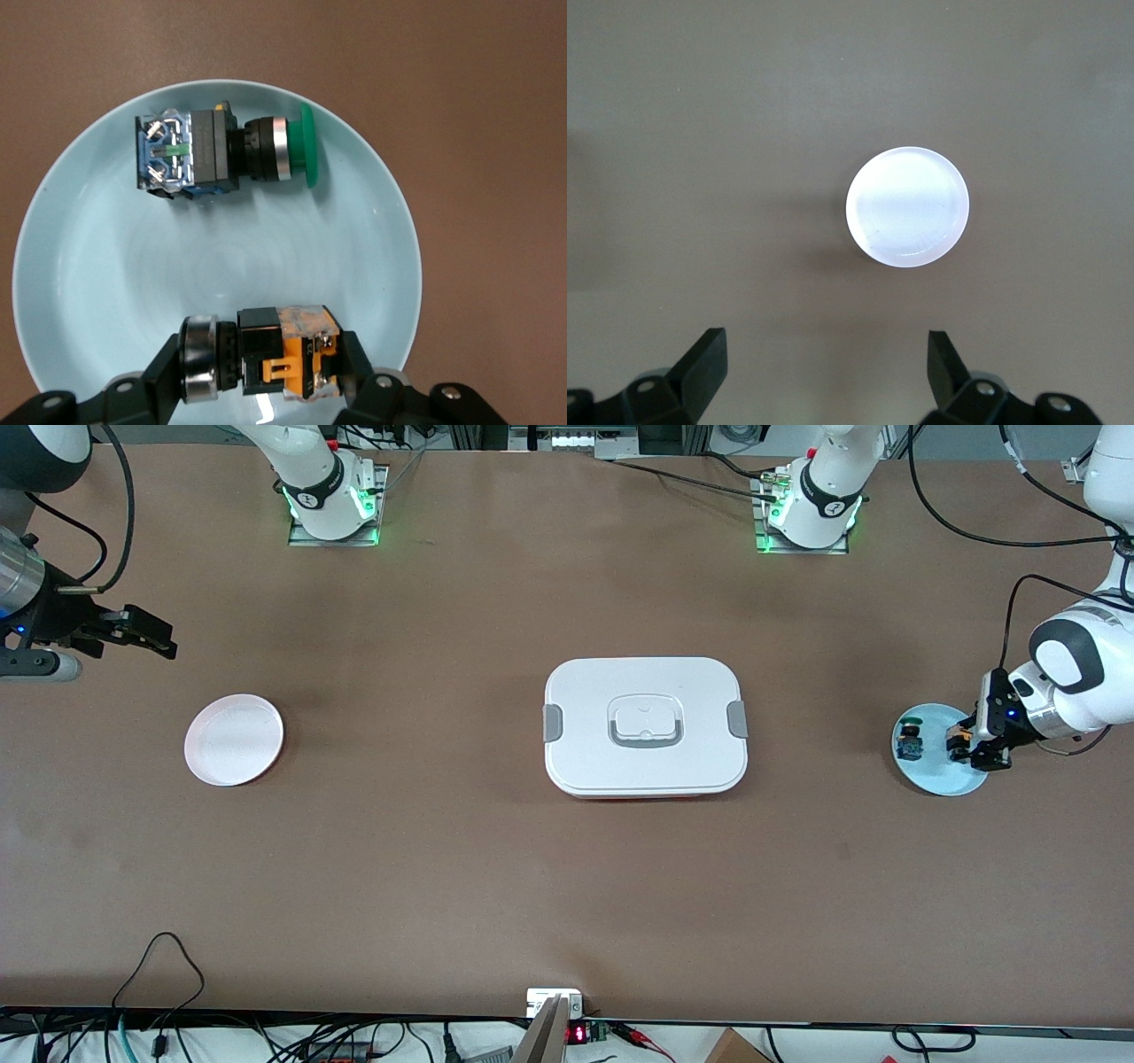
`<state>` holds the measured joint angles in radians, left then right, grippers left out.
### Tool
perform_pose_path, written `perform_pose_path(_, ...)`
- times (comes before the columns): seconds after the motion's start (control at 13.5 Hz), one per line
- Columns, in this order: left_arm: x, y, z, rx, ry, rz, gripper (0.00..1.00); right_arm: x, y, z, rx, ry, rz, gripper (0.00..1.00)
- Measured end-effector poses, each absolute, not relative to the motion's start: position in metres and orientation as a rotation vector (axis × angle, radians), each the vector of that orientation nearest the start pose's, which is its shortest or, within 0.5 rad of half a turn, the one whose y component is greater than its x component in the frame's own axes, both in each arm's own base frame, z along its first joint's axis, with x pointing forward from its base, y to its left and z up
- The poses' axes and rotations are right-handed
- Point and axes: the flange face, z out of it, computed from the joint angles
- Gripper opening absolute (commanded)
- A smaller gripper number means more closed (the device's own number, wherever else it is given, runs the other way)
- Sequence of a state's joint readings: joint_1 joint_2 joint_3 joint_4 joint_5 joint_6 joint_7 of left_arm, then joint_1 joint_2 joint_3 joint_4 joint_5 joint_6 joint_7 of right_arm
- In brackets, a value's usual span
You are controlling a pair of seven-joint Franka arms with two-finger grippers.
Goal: Transfer orange switch to right arm and place
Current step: 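Lift the orange switch with the left gripper toward the table middle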
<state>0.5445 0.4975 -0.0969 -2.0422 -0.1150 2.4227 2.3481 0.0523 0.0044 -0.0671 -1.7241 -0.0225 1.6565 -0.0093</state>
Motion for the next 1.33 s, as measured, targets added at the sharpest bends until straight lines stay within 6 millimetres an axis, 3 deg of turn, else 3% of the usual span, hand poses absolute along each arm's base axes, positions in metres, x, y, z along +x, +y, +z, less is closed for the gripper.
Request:
perform_pose_path(0.37,0.528,0.258,0.194,-2.155,2.541,-0.266,0.00,0.558,-0.010,0.556,-3.162,0.004,0.115,1.00)
perform_pose_path(0.52,0.545,0.255,0.215,-2.213,2.562,-0.374,0.00,0.558,-0.010,0.556,-3.163,0.004,0.115,1.00)
perform_pose_path(0.67,0.569,0.235,0.244,-2.250,2.597,-0.559,0.00,0.558,-0.010,0.556,-3.162,0.005,0.116,1.00)
perform_pose_path(0.81,0.592,0.197,0.273,-2.304,2.658,-0.686,0.00,0.558,-0.010,0.556,-3.160,0.004,0.117,1.00)
perform_pose_path(0.96,0.609,0.146,0.299,-2.466,2.687,-0.788,0.00,0.558,-0.003,0.556,-3.146,-0.009,0.120,1.00)
perform_pose_path(1.18,0.624,0.051,0.332,-2.652,2.757,-1.115,0.00,0.555,0.025,0.560,-3.048,-0.039,0.126,1.00)
perform_pose_path(1.33,0.629,-0.023,0.352,-2.771,2.794,-1.268,0.00,0.552,0.033,0.568,-2.900,-0.004,0.134,1.00)
